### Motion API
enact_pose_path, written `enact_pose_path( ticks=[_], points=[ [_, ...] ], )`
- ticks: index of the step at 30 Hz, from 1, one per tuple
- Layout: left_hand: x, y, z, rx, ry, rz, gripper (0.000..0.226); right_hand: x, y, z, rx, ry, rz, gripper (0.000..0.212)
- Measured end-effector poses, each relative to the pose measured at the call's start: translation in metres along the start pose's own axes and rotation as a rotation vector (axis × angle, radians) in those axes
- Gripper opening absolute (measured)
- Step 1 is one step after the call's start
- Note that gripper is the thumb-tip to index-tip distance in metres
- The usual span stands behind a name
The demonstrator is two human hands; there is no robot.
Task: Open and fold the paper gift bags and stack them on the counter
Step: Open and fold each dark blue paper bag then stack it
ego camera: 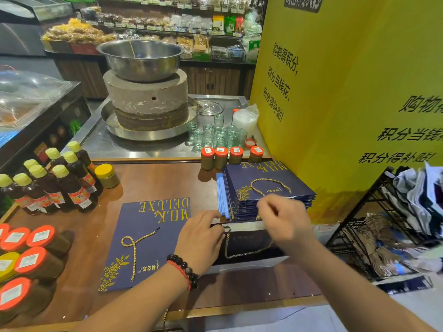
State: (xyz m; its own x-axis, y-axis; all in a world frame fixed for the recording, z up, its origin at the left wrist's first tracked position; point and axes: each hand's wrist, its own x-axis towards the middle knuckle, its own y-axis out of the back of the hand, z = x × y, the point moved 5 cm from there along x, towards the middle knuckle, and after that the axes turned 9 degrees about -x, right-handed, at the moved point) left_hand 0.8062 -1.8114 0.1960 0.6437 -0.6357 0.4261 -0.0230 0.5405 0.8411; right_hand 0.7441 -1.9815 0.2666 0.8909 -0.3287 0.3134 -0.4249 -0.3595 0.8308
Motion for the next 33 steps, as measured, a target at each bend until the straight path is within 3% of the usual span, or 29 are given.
enact_pose_path(
  ticks=[2, 4, 7, 9, 11, 14, 18, 20, 25, 28, 33],
  points=[
    [-0.002, 0.0, 0.001, 0.005, 0.007, -0.011, 0.011, 0.029, -0.004, 0.023, -0.27, -0.163, -0.191, 0.025],
    [-0.003, 0.0, 0.003, 0.002, 0.023, -0.018, 0.012, 0.044, -0.024, 0.048, -0.443, -0.209, -0.49, 0.041],
    [-0.003, 0.002, 0.007, 0.006, 0.054, -0.01, 0.015, 0.041, -0.053, 0.058, -0.305, -0.193, -0.895, 0.049],
    [-0.003, 0.004, 0.009, -0.003, 0.066, 0.002, 0.016, 0.032, -0.056, 0.05, -0.1, -0.172, -0.991, 0.045],
    [-0.005, 0.004, 0.009, -0.013, 0.072, 0.0, 0.016, 0.032, -0.054, 0.046, 0.081, -0.191, -0.891, 0.037],
    [-0.009, 0.003, 0.005, -0.024, 0.076, -0.02, 0.017, 0.04, -0.047, 0.056, 0.303, -0.273, -0.616, 0.024],
    [-0.013, 0.003, 0.003, -0.047, 0.079, -0.042, 0.019, 0.045, -0.028, 0.079, 0.906, -0.591, -0.187, 0.016],
    [-0.012, 0.004, 0.004, -0.072, 0.074, -0.036, 0.023, 0.045, -0.021, 0.09, 1.049, -0.668, -0.042, 0.017],
    [-0.008, 0.009, 0.008, -0.154, 0.141, -0.059, 0.027, 0.042, -0.011, 0.107, 1.125, -0.743, 0.186, 0.02],
    [-0.005, 0.01, 0.007, -0.135, 0.182, -0.099, 0.013, 0.042, -0.01, 0.108, 1.1, -0.724, 0.231, 0.021],
    [-0.003, 0.009, 0.004, -0.144, 0.2, -0.132, 0.02, 0.042, -0.008, 0.109, 1.085, -0.726, 0.288, 0.02]
  ],
)
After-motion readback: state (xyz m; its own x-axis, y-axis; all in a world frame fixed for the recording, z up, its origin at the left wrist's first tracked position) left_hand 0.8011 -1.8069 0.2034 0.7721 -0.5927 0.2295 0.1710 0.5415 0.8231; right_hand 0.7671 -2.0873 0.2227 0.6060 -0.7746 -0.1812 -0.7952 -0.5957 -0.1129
